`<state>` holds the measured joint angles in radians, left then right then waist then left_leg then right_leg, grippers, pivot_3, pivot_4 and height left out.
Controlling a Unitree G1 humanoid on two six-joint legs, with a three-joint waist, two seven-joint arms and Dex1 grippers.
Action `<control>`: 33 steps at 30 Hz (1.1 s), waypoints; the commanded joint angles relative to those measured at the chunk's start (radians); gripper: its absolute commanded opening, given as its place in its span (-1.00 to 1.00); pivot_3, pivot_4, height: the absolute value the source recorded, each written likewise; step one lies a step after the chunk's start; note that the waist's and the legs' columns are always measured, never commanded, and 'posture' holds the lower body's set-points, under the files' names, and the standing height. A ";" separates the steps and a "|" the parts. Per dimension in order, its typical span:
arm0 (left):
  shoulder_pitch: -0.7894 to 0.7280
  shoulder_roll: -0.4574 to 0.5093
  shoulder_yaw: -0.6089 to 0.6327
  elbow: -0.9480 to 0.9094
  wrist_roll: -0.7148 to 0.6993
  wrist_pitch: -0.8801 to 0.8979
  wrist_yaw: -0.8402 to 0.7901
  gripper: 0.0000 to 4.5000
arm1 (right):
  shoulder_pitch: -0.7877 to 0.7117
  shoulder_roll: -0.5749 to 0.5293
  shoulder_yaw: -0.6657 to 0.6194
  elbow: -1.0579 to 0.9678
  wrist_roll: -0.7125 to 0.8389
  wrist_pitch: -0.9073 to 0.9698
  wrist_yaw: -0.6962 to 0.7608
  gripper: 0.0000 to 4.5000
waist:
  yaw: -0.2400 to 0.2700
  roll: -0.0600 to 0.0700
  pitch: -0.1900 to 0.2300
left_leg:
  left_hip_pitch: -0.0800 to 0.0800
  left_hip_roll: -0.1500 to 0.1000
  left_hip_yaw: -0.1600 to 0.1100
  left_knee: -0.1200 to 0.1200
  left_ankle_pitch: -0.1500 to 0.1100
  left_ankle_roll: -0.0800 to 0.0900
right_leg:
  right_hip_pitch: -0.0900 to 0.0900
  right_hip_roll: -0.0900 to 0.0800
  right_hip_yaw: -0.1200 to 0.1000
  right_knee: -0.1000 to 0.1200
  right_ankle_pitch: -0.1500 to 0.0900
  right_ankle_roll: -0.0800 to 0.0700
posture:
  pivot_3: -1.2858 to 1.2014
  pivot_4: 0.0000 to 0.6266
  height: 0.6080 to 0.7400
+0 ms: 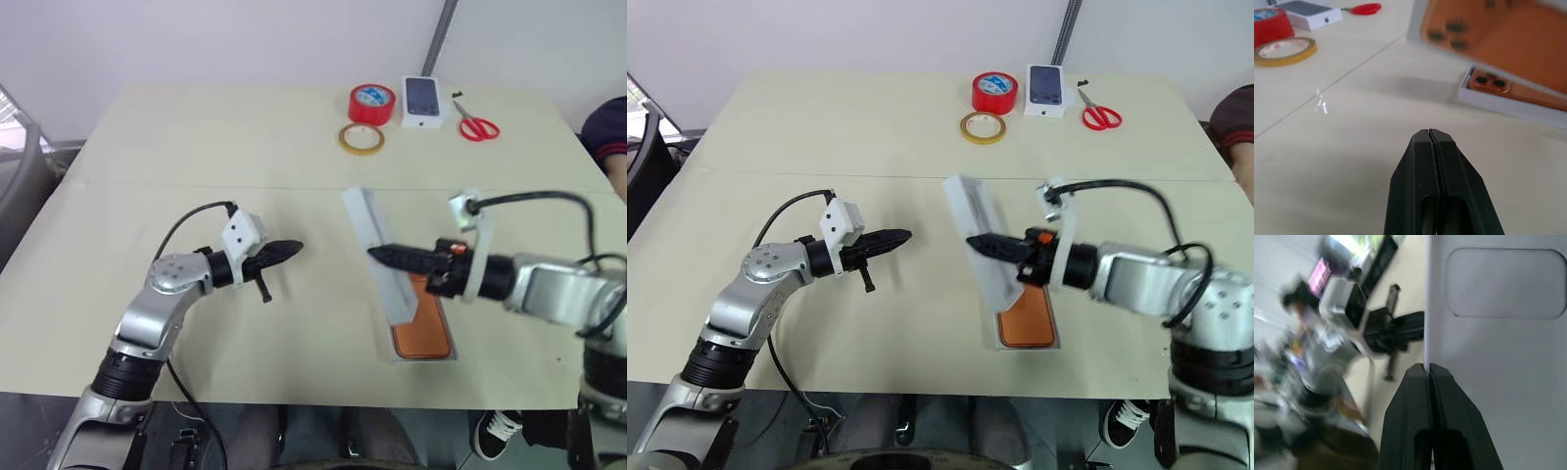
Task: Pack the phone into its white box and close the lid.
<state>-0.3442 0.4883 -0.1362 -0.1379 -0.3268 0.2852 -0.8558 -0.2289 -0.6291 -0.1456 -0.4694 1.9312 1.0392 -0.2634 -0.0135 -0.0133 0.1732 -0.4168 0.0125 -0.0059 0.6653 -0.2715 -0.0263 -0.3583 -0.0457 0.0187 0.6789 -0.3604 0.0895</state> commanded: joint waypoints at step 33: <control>-0.160 -0.264 -0.245 0.052 0.066 0.069 -0.044 -1.00 | -0.010 -0.650 -0.004 0.055 -0.551 0.052 0.376 -0.70 | 0.005 0.006 -0.001 | 0.000 0.001 0.000 -0.001 0.000 0.000 | 0.000 0.002 0.001 -0.002 0.000 0.000 | 0.03 -0.52 0.94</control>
<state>-0.4916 0.2291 -0.3971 -0.0699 -0.2497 0.3528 -0.9011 -0.2369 -1.2632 -0.1375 -0.3862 1.4331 1.0899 0.0714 -0.0084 -0.0074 0.1726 -0.4168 0.0137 -0.0058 0.6645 -0.2716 -0.0260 -0.3585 -0.0435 0.0198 0.6770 -0.3605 0.0893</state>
